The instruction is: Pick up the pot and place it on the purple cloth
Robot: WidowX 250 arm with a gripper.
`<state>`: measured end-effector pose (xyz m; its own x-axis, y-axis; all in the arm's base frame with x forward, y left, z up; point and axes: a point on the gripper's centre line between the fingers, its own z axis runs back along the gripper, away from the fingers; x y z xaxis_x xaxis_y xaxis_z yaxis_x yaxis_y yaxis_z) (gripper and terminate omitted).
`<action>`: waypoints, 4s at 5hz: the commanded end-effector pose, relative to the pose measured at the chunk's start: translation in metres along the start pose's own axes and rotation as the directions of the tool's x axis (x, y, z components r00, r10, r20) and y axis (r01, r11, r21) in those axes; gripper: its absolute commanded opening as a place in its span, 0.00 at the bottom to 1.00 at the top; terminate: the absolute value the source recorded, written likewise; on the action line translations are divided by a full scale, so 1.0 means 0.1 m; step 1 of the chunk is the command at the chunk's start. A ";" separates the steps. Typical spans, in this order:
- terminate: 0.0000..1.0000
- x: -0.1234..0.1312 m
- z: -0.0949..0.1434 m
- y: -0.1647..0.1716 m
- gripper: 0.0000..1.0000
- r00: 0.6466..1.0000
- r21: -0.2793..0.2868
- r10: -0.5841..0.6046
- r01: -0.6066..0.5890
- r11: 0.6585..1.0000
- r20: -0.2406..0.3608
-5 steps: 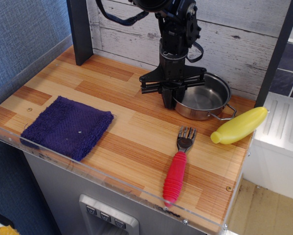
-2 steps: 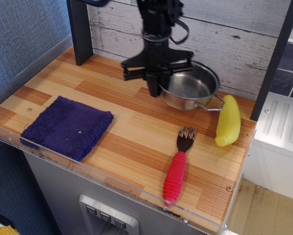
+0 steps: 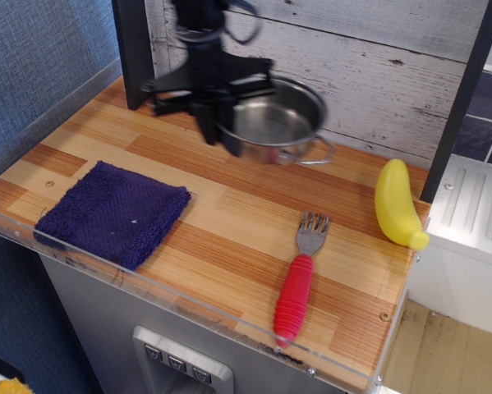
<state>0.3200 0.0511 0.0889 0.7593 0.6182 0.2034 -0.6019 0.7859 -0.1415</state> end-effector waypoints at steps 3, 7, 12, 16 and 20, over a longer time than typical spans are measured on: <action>0.00 -0.03 0.13 1.25 0.00 0.997 0.047 0.011 -0.015 0.999 0.078; 0.00 -0.25 -0.30 1.48 0.00 1.000 0.149 -0.015 0.016 0.989 -0.006; 0.00 -0.15 -0.04 1.46 1.00 0.998 0.229 -0.003 0.016 0.973 -0.057; 0.00 0.01 0.68 1.09 1.00 0.990 0.116 -0.133 0.126 0.985 0.055; 0.00 0.01 0.68 1.09 1.00 0.990 0.116 -0.133 0.126 0.985 0.055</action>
<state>0.2394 0.1351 0.1236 0.8265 0.5153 0.2268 -0.5288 0.8487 -0.0010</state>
